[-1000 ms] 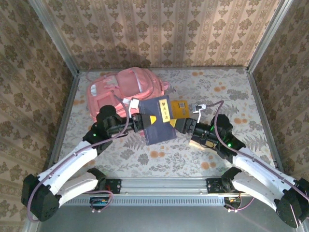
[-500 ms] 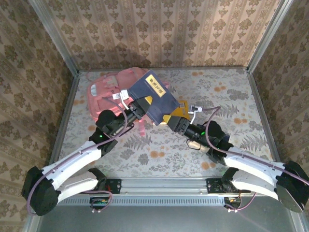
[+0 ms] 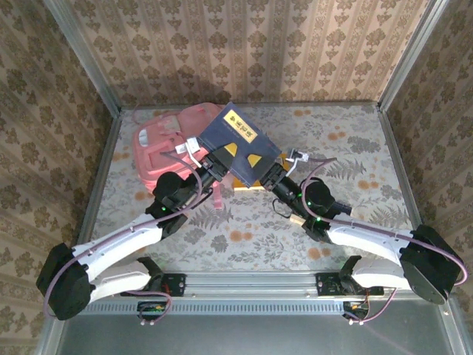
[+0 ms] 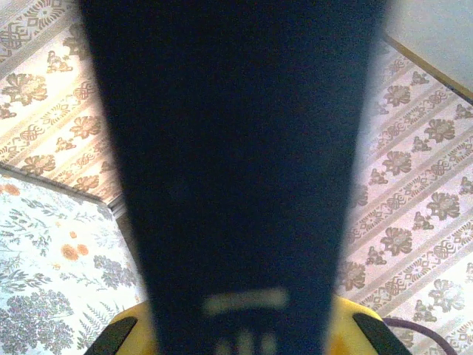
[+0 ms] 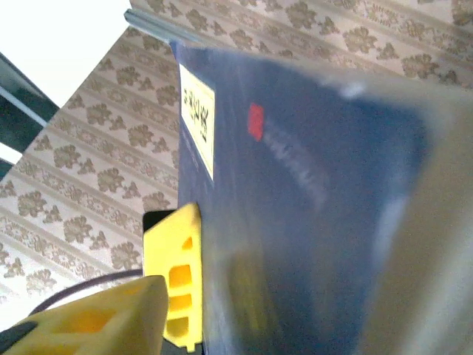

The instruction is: Pack the student bag

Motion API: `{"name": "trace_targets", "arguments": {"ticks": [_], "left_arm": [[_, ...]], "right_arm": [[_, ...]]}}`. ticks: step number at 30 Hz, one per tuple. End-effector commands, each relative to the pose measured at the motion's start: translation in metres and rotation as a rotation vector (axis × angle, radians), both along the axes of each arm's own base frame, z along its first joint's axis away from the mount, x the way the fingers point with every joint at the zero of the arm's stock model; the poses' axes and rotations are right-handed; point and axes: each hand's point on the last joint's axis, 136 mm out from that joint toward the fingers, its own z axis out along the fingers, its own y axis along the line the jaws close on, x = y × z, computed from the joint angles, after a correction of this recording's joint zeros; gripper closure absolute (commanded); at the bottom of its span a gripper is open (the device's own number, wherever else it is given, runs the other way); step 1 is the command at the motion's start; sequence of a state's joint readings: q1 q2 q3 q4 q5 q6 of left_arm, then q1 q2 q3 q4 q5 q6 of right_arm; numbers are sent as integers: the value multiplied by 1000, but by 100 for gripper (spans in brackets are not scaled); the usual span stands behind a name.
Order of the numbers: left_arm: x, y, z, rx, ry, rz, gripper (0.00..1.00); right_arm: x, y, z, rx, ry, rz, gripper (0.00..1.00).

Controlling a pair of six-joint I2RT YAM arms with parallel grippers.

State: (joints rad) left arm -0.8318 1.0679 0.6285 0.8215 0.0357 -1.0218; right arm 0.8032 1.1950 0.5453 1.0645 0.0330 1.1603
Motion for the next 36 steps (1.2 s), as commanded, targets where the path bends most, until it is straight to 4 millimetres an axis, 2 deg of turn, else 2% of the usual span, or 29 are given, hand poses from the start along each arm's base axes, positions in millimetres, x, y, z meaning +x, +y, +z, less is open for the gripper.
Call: {"name": "trace_targets", "arguments": {"ticks": [1, 4, 7, 8, 10, 13, 14, 16, 19, 22, 24, 26, 29, 36], "left_arm": [[-3, 4, 14, -64, -30, 9, 100], [-2, 1, 10, -66, -17, 0, 100], [-1, -3, 6, -57, -10, -12, 100], [-1, -4, 5, -47, -10, -16, 100], [-1, -5, 3, -21, -8, -13, 99], [3, 3, -9, 67, 24, 30, 53], [5, 8, -16, 119, 48, 49, 44], [13, 20, -27, 224, 98, 95, 37], [29, 47, -42, 395, 176, 175, 34], [53, 84, -67, 558, 345, 271, 33], [72, 101, -78, 649, 418, 295, 32], [92, 116, -86, 666, 473, 308, 32], [121, 116, -90, 626, 494, 247, 35], [194, 91, -105, 592, 562, 76, 40]], "right_arm": [[2, -14, 25, 89, -59, -67, 57], [4, -15, 23, 92, -60, -82, 71], [5, -13, 21, 76, -64, -83, 96], [6, -15, 20, 71, -60, -92, 100], [7, -19, 13, 52, -46, -116, 100], [11, -39, 1, 15, -17, -178, 100], [12, -46, -2, -1, -11, -201, 100], [14, -64, -12, -49, 19, -249, 100], [14, -92, -25, -165, 57, -330, 100], [9, -113, -38, -240, 74, -382, 100], [6, -121, -46, -275, 88, -389, 100], [2, -125, -52, -302, 88, -386, 100], [-3, -128, -61, -339, 102, -380, 100], [-15, -134, -65, -419, 64, -369, 100]]}}
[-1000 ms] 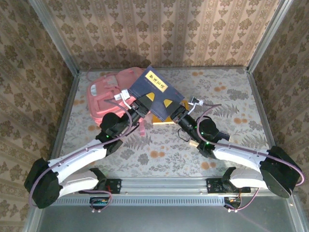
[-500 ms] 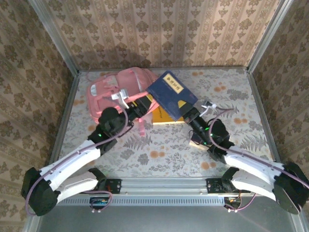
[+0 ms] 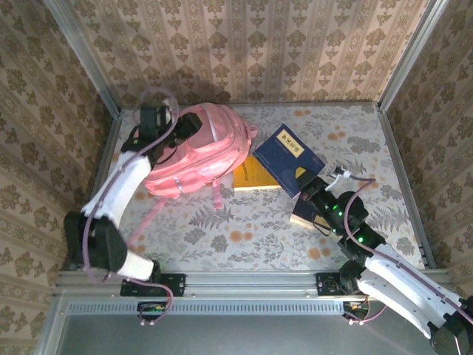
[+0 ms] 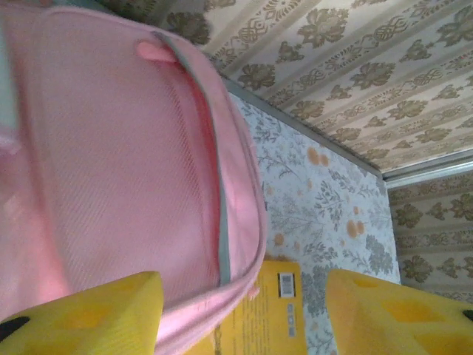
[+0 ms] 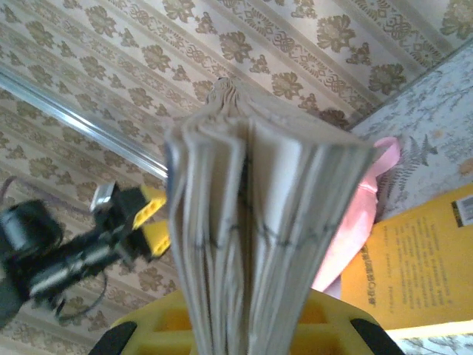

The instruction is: Pack the student bag

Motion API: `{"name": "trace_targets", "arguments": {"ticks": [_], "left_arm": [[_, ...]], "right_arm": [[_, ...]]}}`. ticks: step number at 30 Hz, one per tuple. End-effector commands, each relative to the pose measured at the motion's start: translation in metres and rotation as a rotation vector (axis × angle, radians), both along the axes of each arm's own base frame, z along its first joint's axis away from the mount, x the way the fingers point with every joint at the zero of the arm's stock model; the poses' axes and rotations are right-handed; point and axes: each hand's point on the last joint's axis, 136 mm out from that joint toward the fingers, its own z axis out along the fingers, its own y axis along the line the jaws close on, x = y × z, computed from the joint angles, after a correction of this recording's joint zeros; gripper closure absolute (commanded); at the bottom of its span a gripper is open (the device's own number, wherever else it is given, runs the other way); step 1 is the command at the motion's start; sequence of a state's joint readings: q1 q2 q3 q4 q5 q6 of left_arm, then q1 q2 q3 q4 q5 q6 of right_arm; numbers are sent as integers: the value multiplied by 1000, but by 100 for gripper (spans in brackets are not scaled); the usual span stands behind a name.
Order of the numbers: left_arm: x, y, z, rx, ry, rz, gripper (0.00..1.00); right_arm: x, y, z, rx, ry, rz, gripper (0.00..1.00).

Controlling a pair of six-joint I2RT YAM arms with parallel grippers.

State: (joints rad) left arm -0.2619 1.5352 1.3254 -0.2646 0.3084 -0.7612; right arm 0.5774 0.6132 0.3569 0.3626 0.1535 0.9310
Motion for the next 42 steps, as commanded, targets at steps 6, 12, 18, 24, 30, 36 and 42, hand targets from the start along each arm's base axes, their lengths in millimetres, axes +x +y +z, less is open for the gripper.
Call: {"name": "trace_targets", "arguments": {"ticks": [6, 12, 18, 24, 30, 36, 42], "left_arm": [[52, -26, -17, -97, 90, -132, 44], [75, -37, -28, -160, 95, -149, 47], [85, -45, -40, -201, 113, -172, 52], [91, -50, -56, -198, 151, -183, 57], [95, -51, -66, -169, 167, -182, 64], [93, -61, -77, -109, 215, -227, 86], [72, -61, -45, -37, 166, -289, 100]], "right_arm": [[-12, -5, 7, -114, -49, 27, 100], [-12, -6, -1, -141, -42, 28, 100], [-11, -6, -12, -151, -25, 34, 100], [-9, -5, -20, -145, -6, 40, 100], [-8, -4, -23, -150, 3, 48, 100], [-8, -4, -26, -156, 14, 47, 100], [-4, -10, -30, -309, 101, 31, 100]]}}
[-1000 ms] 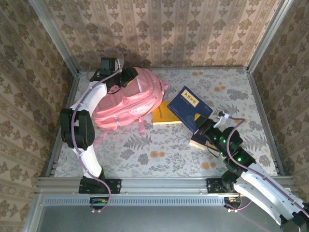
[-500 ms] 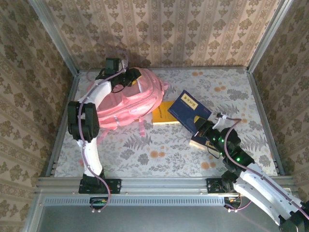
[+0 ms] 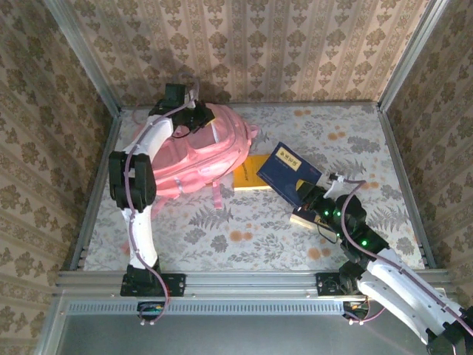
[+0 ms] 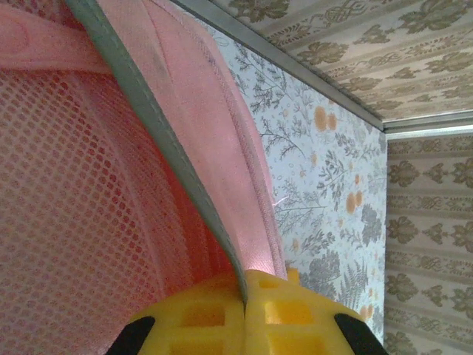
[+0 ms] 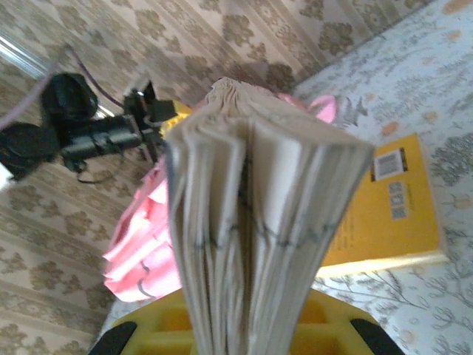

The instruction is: Pack the student bag

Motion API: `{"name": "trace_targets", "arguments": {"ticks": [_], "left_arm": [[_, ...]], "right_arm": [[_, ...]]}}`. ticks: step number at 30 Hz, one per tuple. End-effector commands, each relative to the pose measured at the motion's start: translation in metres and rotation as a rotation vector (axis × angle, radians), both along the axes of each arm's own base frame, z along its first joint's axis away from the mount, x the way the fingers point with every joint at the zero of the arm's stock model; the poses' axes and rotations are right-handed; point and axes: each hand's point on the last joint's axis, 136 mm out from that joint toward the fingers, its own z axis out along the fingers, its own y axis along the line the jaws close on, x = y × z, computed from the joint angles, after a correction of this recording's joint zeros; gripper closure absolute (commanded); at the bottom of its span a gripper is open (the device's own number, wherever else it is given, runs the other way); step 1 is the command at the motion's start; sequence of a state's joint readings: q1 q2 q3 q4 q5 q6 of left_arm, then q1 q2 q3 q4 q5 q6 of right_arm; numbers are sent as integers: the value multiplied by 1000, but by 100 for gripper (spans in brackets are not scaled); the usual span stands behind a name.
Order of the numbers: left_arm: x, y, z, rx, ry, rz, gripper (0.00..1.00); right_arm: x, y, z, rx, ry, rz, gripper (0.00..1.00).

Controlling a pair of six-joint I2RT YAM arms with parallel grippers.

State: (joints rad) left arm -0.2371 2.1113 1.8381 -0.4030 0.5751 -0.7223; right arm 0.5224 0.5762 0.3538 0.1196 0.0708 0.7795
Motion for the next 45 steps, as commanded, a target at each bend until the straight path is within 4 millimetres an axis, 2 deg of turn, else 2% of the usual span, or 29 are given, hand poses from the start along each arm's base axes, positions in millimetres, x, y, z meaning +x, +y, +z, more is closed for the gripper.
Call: {"name": "trace_targets", "arguments": {"ticks": [1, 6, 8, 11, 15, 20, 23, 27, 30, 37, 40, 45], "left_arm": [[-27, -8, 42, 54, -70, -101, 100], [-59, 4, 96, 126, -184, -155, 100], [-75, 12, 120, 152, -232, -169, 100], [-102, 26, 146, 210, -284, -181, 100], [-143, 39, 171, 201, -360, -209, 100], [-176, 44, 192, 85, -430, -280, 100], [-189, 46, 200, 41, -456, -322, 100], [-201, 40, 210, -52, -510, -361, 100], [-206, 33, 213, -117, -511, -391, 100], [-210, 32, 215, -137, -522, -402, 100], [-207, 31, 214, -144, -516, -402, 100], [-202, 30, 214, -152, -513, -397, 100]], "right_arm": [[4, -4, 21, -103, 4, -3, 100], [13, -4, 23, -200, 86, 8, 100], [15, 0, 30, -207, 77, 35, 100], [17, 4, 40, -215, 70, 60, 100], [15, 16, 56, -198, 60, 136, 100], [8, 41, 69, -129, 32, 273, 100], [9, 54, 75, -66, 45, 327, 100], [12, 79, 68, 59, 148, 427, 100], [19, 92, 59, 166, 216, 451, 100], [39, 118, 65, 400, 260, 458, 100], [48, 134, 63, 419, 284, 458, 100], [62, 177, 53, 369, 290, 462, 100]]}}
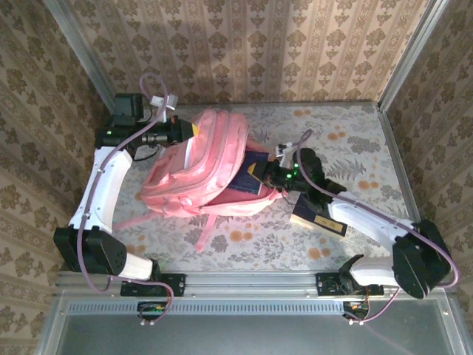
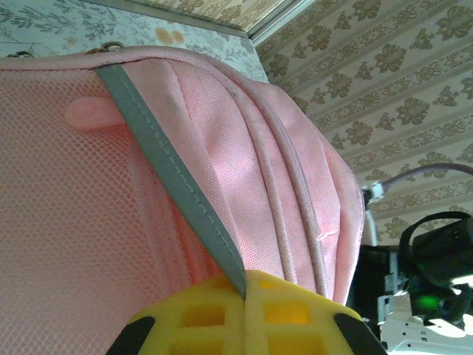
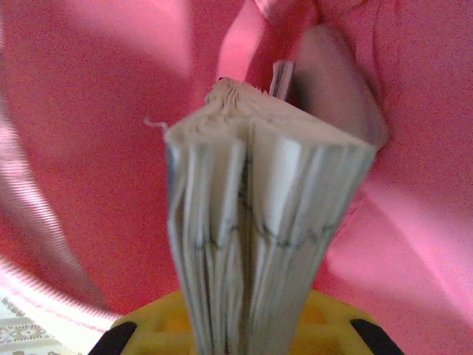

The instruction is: Pack the student bag

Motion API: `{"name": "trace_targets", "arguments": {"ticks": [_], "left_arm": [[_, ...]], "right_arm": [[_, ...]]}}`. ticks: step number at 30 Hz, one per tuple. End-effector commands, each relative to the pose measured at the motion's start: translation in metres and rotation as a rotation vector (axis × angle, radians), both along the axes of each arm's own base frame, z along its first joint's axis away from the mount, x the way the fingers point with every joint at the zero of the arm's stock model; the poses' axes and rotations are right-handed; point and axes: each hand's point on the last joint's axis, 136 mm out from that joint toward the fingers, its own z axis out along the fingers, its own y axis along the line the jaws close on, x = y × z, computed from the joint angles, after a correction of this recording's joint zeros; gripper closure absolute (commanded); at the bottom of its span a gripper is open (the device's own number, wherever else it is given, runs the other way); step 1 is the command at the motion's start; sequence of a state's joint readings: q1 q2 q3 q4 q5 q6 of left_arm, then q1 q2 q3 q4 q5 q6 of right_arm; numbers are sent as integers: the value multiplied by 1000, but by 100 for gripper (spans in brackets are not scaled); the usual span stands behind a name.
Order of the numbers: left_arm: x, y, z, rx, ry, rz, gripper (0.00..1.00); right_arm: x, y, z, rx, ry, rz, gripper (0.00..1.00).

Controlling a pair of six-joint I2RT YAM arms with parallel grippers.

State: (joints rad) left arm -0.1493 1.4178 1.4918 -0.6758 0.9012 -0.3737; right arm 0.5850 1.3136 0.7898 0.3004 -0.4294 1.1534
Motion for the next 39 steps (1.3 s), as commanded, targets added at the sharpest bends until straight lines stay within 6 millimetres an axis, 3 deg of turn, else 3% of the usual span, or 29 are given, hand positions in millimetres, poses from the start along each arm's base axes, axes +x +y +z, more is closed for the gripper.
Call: {"name": "trace_targets", "arguments": {"ticks": [1, 5, 12, 14, 18, 21, 24, 27, 34, 39], "left_arm": [[-9, -7, 57, -96, -202, -74, 100], [-5, -7, 59, -108, -204, -70, 100], [3, -5, 61, -136, -196, -57, 100], [6, -3, 59, -135, -190, -49, 100], [14, 7, 52, -134, -160, -4, 100], [22, 19, 48, -139, -141, 44, 100], [28, 31, 43, -144, -127, 87, 100], [34, 42, 37, -134, -113, 134, 100], [50, 71, 14, -103, -64, 257, 100], [57, 89, -6, -66, -32, 332, 100]], "right_arm": [[19, 31, 35, 63, -97, -21, 100], [36, 67, 19, -22, -122, -24, 100], [69, 115, -30, -85, -56, -20, 99], [74, 129, -41, -101, -68, -55, 94], [73, 166, -44, -119, -150, -33, 79], [77, 182, -49, -118, -143, -3, 55], [77, 171, -36, -175, -205, -12, 26], [70, 153, -18, -201, -283, -22, 13], [47, 113, 12, -126, -390, 15, 11], [38, 74, 16, -212, -411, -22, 13]]}}
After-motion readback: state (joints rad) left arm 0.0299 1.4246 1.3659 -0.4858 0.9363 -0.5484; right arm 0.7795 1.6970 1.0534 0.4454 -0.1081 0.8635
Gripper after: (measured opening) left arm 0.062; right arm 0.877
